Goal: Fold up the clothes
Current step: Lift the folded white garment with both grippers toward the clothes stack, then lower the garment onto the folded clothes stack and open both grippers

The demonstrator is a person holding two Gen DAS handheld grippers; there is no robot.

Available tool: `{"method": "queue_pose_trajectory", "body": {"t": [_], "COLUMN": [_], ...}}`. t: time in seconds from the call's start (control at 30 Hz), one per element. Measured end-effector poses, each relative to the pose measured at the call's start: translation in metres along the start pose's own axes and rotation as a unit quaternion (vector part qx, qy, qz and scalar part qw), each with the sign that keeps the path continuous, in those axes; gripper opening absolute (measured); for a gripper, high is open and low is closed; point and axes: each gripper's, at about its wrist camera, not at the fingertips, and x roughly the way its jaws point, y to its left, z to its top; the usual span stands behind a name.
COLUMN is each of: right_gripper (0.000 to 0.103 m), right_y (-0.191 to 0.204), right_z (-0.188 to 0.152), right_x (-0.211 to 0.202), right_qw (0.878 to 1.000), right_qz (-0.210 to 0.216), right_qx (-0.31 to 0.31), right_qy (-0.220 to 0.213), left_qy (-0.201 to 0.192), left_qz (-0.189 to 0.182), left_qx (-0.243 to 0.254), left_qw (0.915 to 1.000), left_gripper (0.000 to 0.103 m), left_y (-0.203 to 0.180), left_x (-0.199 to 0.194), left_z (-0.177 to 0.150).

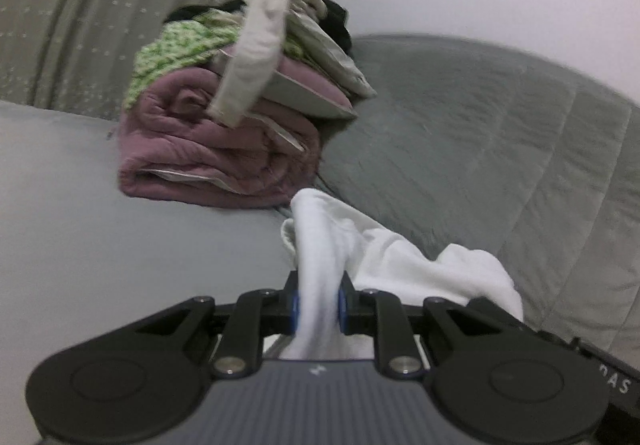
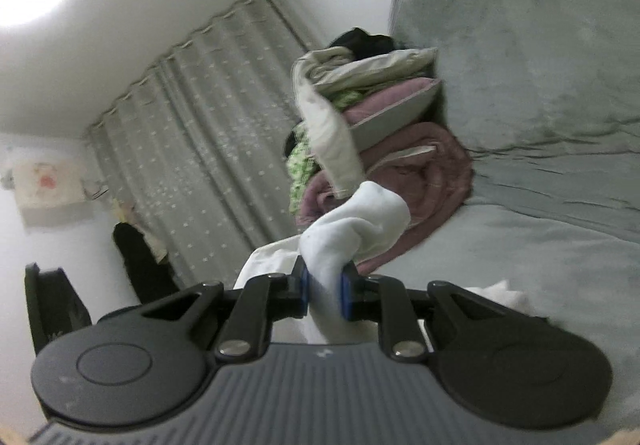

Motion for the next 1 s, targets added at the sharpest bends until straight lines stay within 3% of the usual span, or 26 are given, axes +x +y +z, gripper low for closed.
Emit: {"method": "queue_pose_trajectory", "body": {"t": [0.27, 0.3, 0.37, 0.43, 0.5, 0.6, 0.73, 0.83, 0.93, 1.0], "right_gripper": [0.024, 0.024, 0.025, 0.025, 0.035, 0.038, 0.038, 0.038, 0.038, 0.029], "right_y": [-0.060, -0.067, -0.079, -0.083, -0.078, -0.071, -0.059, -0.042, -0.034, -0.038], "right_z": [-0.026, -0.030, -0.036, -0.035, -0.029, -0.018, -0.012, -0.017, -0.028, -0.033], "right_x": [0.022, 0.024, 0.023, 0.015, 0.003, -0.015, -0.021, -0.006, 0.008, 0.019], "right_qw": [0.994, 0.993, 0.990, 0.989, 0.989, 0.988, 0.992, 0.995, 0.994, 0.990], "right_qz": [-0.080, -0.092, -0.099, -0.101, -0.112, -0.127, -0.102, -0.091, -0.098, -0.124], "right_qx": [0.064, 0.073, 0.093, 0.104, 0.096, 0.080, 0.046, -0.008, -0.039, -0.058], "right_qy": [0.026, 0.030, 0.029, 0.022, 0.003, -0.028, -0.055, -0.032, 0.000, 0.041], "left_qy": [0.060, 0.064, 0.063, 0.055, 0.043, 0.011, -0.024, -0.004, 0.033, 0.036], "left_qz": [0.042, 0.052, 0.069, 0.075, 0.084, 0.101, 0.062, 0.018, 0.038, 0.047], "left_qx": [0.032, 0.035, 0.030, 0.023, 0.022, 0.031, 0.046, 0.067, 0.096, 0.100], "left_qw": [0.9968, 0.9960, 0.9952, 0.9954, 0.9953, 0.9943, 0.9967, 0.9976, 0.9941, 0.9933], "left_gripper": [0.021, 0.023, 0.040, 0.046, 0.046, 0.042, 0.040, 0.031, 0.026, 0.025], "left_y": [-0.004, -0.001, 0.007, 0.011, 0.012, 0.008, -0.005, -0.013, -0.013, -0.009], "left_x": [0.073, 0.078, 0.084, 0.081, 0.075, 0.069, 0.061, 0.071, 0.092, 0.095], "left_z": [-0.027, -0.033, -0.042, -0.042, -0.039, -0.026, -0.015, -0.018, -0.037, -0.045]}}
